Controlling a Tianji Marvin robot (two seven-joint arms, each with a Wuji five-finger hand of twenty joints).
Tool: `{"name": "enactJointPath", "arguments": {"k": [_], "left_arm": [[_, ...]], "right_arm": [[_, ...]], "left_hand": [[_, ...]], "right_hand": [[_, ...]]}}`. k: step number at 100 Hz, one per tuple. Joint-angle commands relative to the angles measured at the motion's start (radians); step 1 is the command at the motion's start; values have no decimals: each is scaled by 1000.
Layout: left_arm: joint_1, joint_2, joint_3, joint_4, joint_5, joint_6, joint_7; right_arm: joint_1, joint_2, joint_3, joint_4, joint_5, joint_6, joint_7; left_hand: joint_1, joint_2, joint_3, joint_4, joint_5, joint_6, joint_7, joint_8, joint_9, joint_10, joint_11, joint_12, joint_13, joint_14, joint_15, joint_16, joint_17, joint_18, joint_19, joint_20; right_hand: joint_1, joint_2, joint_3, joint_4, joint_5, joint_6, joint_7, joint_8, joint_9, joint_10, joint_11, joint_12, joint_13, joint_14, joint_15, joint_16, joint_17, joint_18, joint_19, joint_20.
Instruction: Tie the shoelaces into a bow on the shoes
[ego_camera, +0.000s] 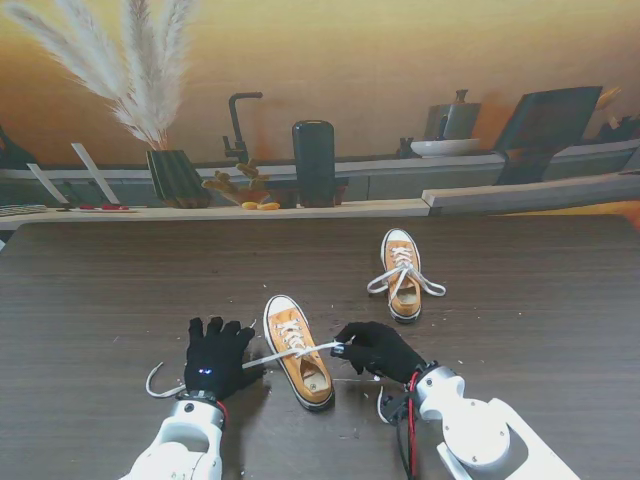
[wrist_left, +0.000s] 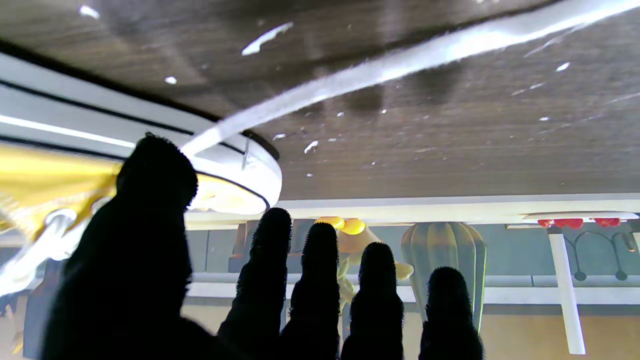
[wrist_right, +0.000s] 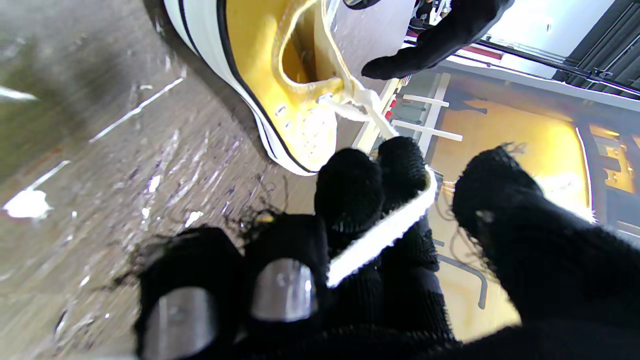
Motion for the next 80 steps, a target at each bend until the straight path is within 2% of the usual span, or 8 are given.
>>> {"name": "enactJointPath", "arguments": {"k": [1,7,12,35,61,69,75,80], "left_arm": [[-16,-3,14,7,-13,17,-39],[-31,-3,28,25,-18,25,-40],[-38,-3,36,31,-22,31,-48],[-61,0,65,59,-32,45,-72],[-109,-9,101,128,-77,26,-27],[-123,-14,114,150,-95,19,-9],[-130,-17,120,164,-110,11,5],[-132,-21,123,175,-124,0,22]], "right_arm": [[-4,6,3,-4,0,5,15],[-4,7,3,-5,2,6,17],[-3,7,2,-4,3,7,20],[-1,8,0,-2,6,8,26],[-3,10,-1,-1,7,6,33],[-3,11,-2,-1,8,5,35],[-3,11,-3,-1,6,5,34],[-3,11,-3,-1,6,5,36]], "left_hand": [[2,-21,32,-18,33,13,11,20,22,1,12,8,9,7,11,-6,4,-7,10,22],[6,-19,49,-15,43,11,17,24,33,1,17,10,16,9,18,-4,9,-5,16,24],[-27,-33,146,-35,57,6,29,37,48,0,23,17,23,9,26,-2,12,-3,31,23],[-10,-16,178,-33,76,-10,59,49,67,-4,36,22,35,9,42,3,17,-5,54,31],[7,18,215,-53,84,-21,96,52,88,-9,54,31,53,6,71,10,-31,-13,218,9],[39,32,215,-68,90,-40,120,62,100,-13,62,34,60,7,82,12,-45,-16,289,-47],[77,49,199,-81,94,-55,136,72,108,-16,71,38,66,3,92,16,-49,-19,320,-52],[146,92,123,-57,109,-67,170,57,125,-17,83,44,75,3,106,19,-53,-24,357,-73]], "right_hand": [[10,-10,-22,12,-8,-15,22,-16,16,7,10,19,32,-51,55,9,36,-25,205,12],[11,-9,-23,12,-8,-14,23,-16,17,8,10,19,32,-51,56,9,36,-25,205,12],[11,-9,-24,12,-8,-16,23,-17,17,7,10,19,32,-50,56,10,36,-25,205,12],[18,-5,-27,9,-9,-18,26,-18,17,6,9,20,32,-50,56,10,36,-25,205,12],[29,-3,-29,7,-8,-22,33,-20,20,9,9,21,32,-50,56,9,36,-25,204,13],[33,-2,-30,6,-6,-23,36,-21,23,9,10,22,32,-50,56,9,36,-25,204,13],[38,-2,-31,5,-4,-27,40,-22,27,8,11,22,32,-49,57,10,36,-25,204,13],[41,-1,-33,3,-3,-26,43,-24,29,9,10,22,32,-47,57,10,36,-25,204,13]]}}
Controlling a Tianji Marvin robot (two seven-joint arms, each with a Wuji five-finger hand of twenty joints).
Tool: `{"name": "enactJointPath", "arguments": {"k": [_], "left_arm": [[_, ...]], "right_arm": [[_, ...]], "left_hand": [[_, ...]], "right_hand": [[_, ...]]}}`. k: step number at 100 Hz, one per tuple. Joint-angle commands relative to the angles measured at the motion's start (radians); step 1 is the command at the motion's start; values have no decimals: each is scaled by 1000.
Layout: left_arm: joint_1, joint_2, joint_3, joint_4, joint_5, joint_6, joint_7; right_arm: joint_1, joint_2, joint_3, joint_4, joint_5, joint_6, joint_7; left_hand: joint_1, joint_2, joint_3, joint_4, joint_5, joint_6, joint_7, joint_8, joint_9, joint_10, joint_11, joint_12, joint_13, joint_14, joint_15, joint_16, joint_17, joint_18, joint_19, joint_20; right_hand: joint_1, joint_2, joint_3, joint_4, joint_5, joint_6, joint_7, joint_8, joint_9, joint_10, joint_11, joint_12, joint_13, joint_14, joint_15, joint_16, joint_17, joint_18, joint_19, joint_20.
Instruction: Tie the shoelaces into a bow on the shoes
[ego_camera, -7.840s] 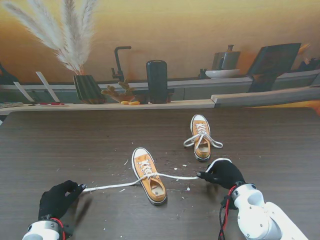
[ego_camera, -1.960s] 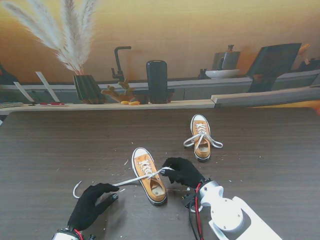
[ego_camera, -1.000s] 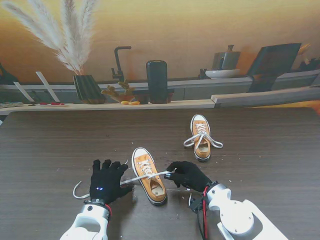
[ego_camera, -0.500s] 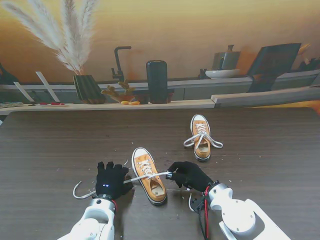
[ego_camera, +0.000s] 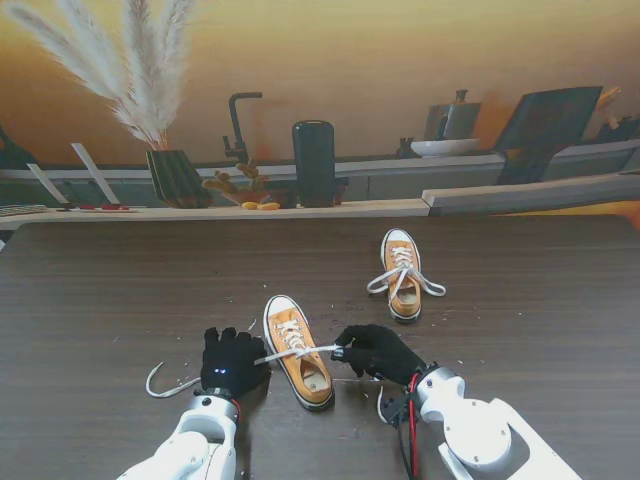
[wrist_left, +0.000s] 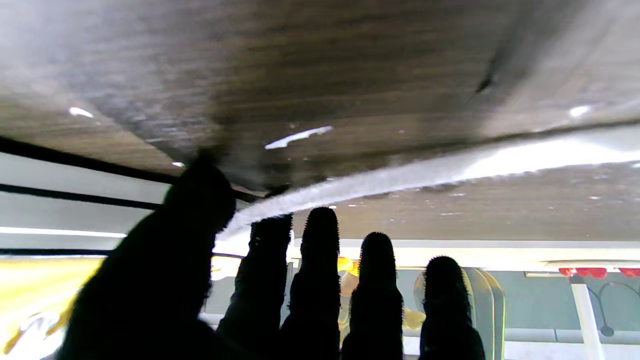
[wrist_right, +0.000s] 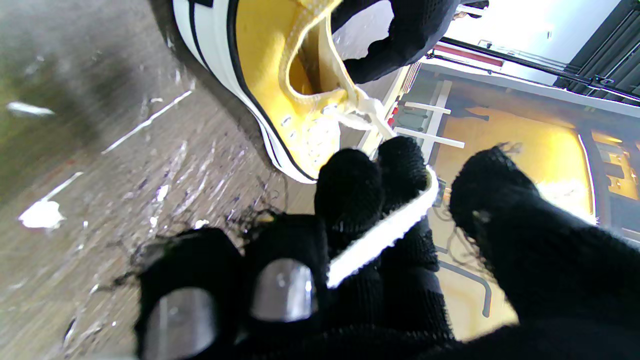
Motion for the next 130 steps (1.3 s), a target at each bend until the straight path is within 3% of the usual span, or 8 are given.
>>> {"name": "enactJointPath", "arguments": {"k": [1,22,35,46,60,92,110,130], "left_arm": [[-1,-10,4,17,-12,-19,1],[14,-7,-7,12,-37,-71,-15],[25,-16,-28,24,-92,-143,10],[45,-44,-66,51,-213,-272,104],[80,-85,-112,49,-372,-372,172],[131,-117,-166,-6,-544,-469,188],[161,-112,-192,-60,-539,-438,170],[184,-107,-228,-94,-519,-442,168]], "right_arm": [[-3,5,-1,-1,0,1,17],[-2,6,-3,-1,5,-1,25],[-3,7,-7,-3,10,-5,29],[-8,7,-6,-10,13,-5,28],[-12,7,-9,-21,9,-9,22],[-11,5,-14,-41,28,-1,21],[-19,4,-8,-60,33,3,18],[-32,6,8,-86,37,1,22]], "left_hand": [[91,16,-68,8,34,-54,40,6,19,-17,25,32,30,3,24,18,-19,-24,37,-26],[183,173,-171,-2,85,-51,118,-25,44,2,54,49,30,1,57,29,-35,-48,67,-54],[204,234,-214,-14,37,-55,395,213,47,17,99,81,29,3,75,30,-45,-59,44,-88],[95,193,-68,42,-38,23,652,428,81,70,116,82,64,57,72,-3,-28,-41,-29,-187],[-44,94,154,112,32,105,768,487,242,136,139,58,308,157,74,-85,107,65,-33,-348],[-93,100,181,143,87,141,801,553,346,138,222,110,462,169,190,-56,295,168,186,-297],[-122,168,99,189,70,106,825,602,346,103,389,244,583,151,434,37,512,233,552,-208],[-103,183,57,200,69,120,826,611,331,104,404,270,560,153,487,70,553,228,619,-214]], "right_hand": [[32,0,-34,3,-3,-27,21,-23,29,9,10,21,32,-47,58,10,36,-25,202,12],[52,7,-37,0,4,-30,37,-29,37,11,10,22,32,-42,60,12,34,-17,199,12],[60,14,-44,-1,12,-32,48,-36,42,17,9,23,31,-34,60,12,33,-7,197,14],[64,17,-46,0,19,-28,51,-41,49,20,9,24,32,-31,65,14,34,-3,200,16],[79,6,-45,-1,23,-26,60,-45,61,17,16,28,32,-37,77,20,36,-6,210,23],[112,-60,-4,-5,33,-9,79,-63,91,-3,43,43,31,-53,107,38,39,-29,238,36],[117,-76,8,-14,35,-1,84,-68,97,-11,54,50,32,-62,116,46,41,-41,250,40],[108,-85,14,-11,30,6,83,-70,93,-11,53,52,32,-60,116,47,41,-39,252,41]]}}
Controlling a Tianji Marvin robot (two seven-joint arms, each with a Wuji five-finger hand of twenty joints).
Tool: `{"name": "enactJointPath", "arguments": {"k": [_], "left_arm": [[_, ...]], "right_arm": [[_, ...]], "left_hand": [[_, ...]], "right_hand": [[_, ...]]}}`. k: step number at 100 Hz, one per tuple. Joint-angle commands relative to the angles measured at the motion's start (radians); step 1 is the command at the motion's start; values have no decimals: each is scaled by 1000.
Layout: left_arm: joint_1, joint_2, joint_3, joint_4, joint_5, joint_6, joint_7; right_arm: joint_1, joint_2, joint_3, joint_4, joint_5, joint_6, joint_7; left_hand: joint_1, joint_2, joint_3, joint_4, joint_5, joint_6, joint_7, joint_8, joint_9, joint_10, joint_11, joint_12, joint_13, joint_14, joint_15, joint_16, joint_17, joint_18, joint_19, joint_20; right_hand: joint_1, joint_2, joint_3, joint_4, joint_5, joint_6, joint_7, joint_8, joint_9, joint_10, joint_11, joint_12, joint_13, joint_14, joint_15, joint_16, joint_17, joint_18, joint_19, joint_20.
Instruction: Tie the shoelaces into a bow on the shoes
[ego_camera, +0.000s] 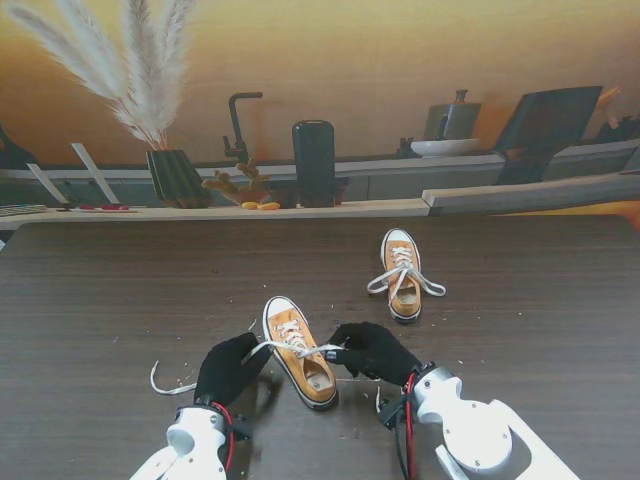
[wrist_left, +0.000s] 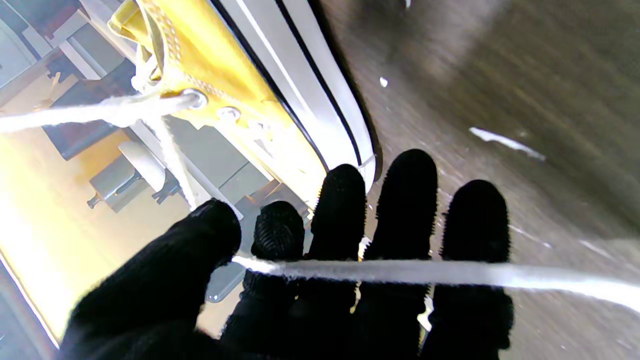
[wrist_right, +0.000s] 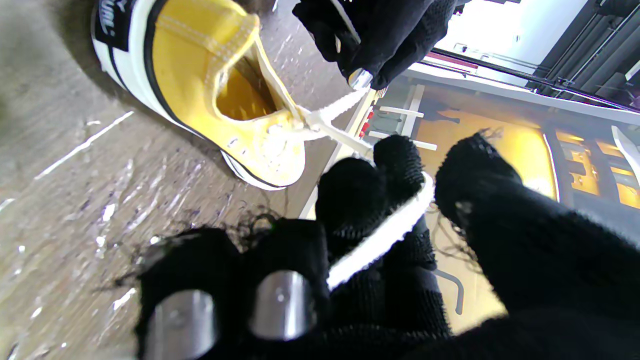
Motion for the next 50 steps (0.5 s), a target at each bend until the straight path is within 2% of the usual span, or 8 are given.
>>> {"name": "enactJointPath", "arguments": {"k": [1,11,18,25,33,42,45,50], "left_arm": [[7,5,-11,-16,14,1,2],[12,6,-26,-26,30,21,6],[12,8,-34,-29,53,49,8],[12,9,-39,-29,76,74,17],[14,10,-45,-33,95,113,18],[23,16,-51,-42,111,155,-6],[25,18,-52,-42,120,166,-11],[27,22,-52,-43,136,183,-22]], "right_arm": [[-8,3,8,-19,6,0,14],[-10,4,18,-29,-3,2,14],[-8,1,23,-30,-8,10,5],[-4,-2,29,-30,-17,17,-10],[3,-1,37,-24,-43,24,-13],[19,-3,40,-2,-64,37,-21],[24,-5,40,8,-71,40,-27],[33,-9,37,27,-77,44,-44]], "left_hand": [[-5,39,-43,10,15,0,31,26,-3,-24,29,32,12,-8,35,44,27,37,48,7],[-12,55,-59,22,23,-10,40,46,8,-30,63,63,19,-15,107,86,64,36,140,26],[-29,74,-75,35,32,-32,46,67,31,-48,98,88,52,-46,190,117,126,20,247,48],[-48,76,-73,64,61,-46,51,94,69,-66,134,112,94,-76,269,129,190,-4,340,43],[-68,75,-55,90,106,-52,56,126,122,-75,176,135,148,-106,350,134,257,-28,429,31],[-93,79,-47,107,136,-80,59,145,188,-94,237,162,231,-159,467,128,370,-92,573,2],[-98,82,-50,112,140,-88,60,148,202,-101,254,170,250,-176,502,117,395,-113,615,-35],[-104,84,-51,116,145,-95,64,149,219,-107,273,180,266,-200,543,124,415,-157,670,-36]], "right_hand": [[26,-25,22,-11,13,-21,20,-20,62,-4,28,19,30,-61,78,21,39,-34,251,16],[30,-31,25,-13,21,-26,25,-19,70,-8,37,23,30,-61,85,24,40,-37,258,19],[54,-43,36,-20,40,-32,34,-19,86,-21,55,35,30,-67,100,30,41,-43,273,24],[72,-60,42,-27,68,-34,47,-22,115,-42,82,52,29,-75,111,41,43,-50,288,33],[75,-61,40,-27,94,-42,60,-27,149,-55,110,84,29,-93,118,72,50,-62,289,86],[83,-66,42,-26,120,-31,77,-18,165,-51,169,131,29,-88,124,107,56,-49,289,160],[82,-70,46,-25,126,-28,81,-10,165,-50,190,144,29,-91,126,117,58,-50,289,177],[84,-77,54,-26,137,-21,89,4,165,-48,218,159,29,-89,128,129,59,-46,289,196]]}}
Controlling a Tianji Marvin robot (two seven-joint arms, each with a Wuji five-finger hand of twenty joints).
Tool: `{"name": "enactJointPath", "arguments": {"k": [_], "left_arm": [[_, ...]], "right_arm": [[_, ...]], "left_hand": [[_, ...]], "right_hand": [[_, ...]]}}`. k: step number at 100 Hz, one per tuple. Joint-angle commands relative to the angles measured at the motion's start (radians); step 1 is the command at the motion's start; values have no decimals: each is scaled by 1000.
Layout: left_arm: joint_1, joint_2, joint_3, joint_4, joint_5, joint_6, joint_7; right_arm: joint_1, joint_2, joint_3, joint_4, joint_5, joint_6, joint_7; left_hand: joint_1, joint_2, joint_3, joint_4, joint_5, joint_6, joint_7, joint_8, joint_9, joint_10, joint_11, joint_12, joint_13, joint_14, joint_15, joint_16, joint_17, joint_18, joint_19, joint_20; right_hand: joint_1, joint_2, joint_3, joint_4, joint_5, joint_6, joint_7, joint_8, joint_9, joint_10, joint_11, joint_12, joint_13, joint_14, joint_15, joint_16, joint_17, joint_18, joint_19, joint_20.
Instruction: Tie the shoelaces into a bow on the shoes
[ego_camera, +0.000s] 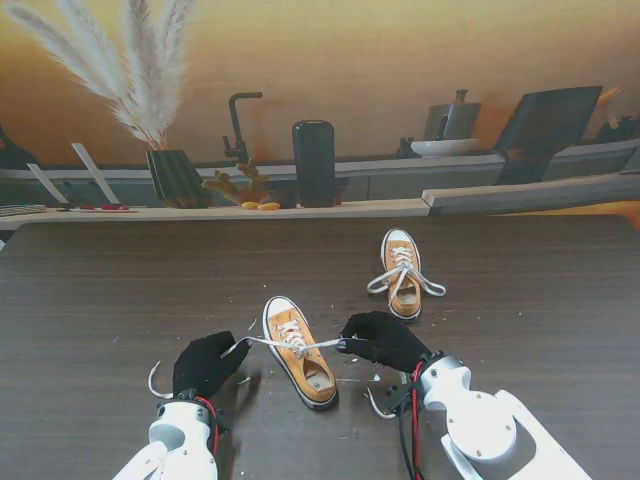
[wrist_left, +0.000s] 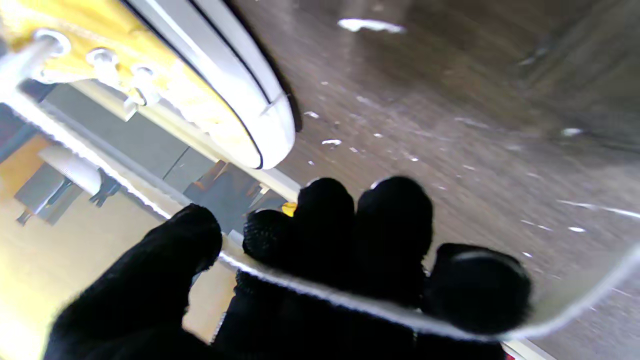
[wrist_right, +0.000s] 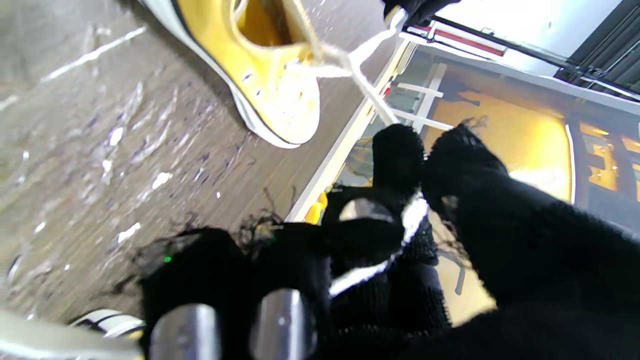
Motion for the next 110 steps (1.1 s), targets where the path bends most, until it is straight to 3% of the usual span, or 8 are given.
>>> {"name": "enactJointPath", "arguments": {"k": [1,5,12,25,56,92,110], "left_arm": [[11,12,-3,-8,22,11,-31],[15,17,-3,-14,30,23,-52],[16,23,-2,-16,43,37,-75],[20,29,0,-21,62,67,-97],[50,43,-12,-61,88,118,-163],[72,33,-27,-69,108,175,-119],[72,27,-27,-67,105,159,-79]], "right_arm": [[21,-5,2,36,0,11,-13],[27,-6,1,48,-3,14,-14],[35,-9,-5,68,-9,15,-26],[39,-14,-13,88,-39,29,-53],[53,-11,-18,123,-53,74,-35],[73,-13,-35,168,-38,92,-24],[51,-18,-29,139,-54,67,-65]], "left_hand": [[-31,48,14,35,36,-37,30,23,55,-19,54,31,70,-78,82,23,56,-84,144,-19],[-32,48,13,38,38,-39,33,25,64,-22,65,38,72,-94,113,28,62,-118,181,-13],[-25,41,20,43,44,-37,34,24,68,-18,65,39,72,-97,118,26,62,-125,186,-13],[-22,37,38,52,55,-37,27,19,72,-9,50,35,71,-87,109,13,60,-122,175,-23],[3,50,38,21,59,-38,14,13,72,3,17,26,68,-54,76,3,54,-89,148,-37],[15,64,33,1,60,-48,0,12,73,4,4,24,68,-42,64,6,51,-81,142,-39],[12,91,-31,-5,24,-75,-22,29,49,-20,7,34,51,-57,41,19,25,-93,122,-36]], "right_hand": [[26,-28,40,-25,33,-20,40,19,81,9,82,36,12,-72,97,30,42,-28,289,43],[24,-30,46,-25,39,-10,43,30,81,6,100,43,12,-72,98,38,44,-28,289,56],[22,-38,54,-27,52,1,46,39,82,4,122,49,12,-68,100,48,45,-29,289,69],[22,-44,73,-29,68,36,47,36,83,3,157,54,11,-61,104,65,46,-26,289,92],[29,-55,91,-31,82,84,54,31,82,0,177,51,12,-62,105,80,48,-37,289,105],[29,-46,93,-34,72,83,54,26,81,-1,180,46,12,-59,102,86,48,-37,289,107],[22,-39,83,-35,57,31,37,11,80,-6,167,37,13,-59,97,84,48,-38,289,98]]}}
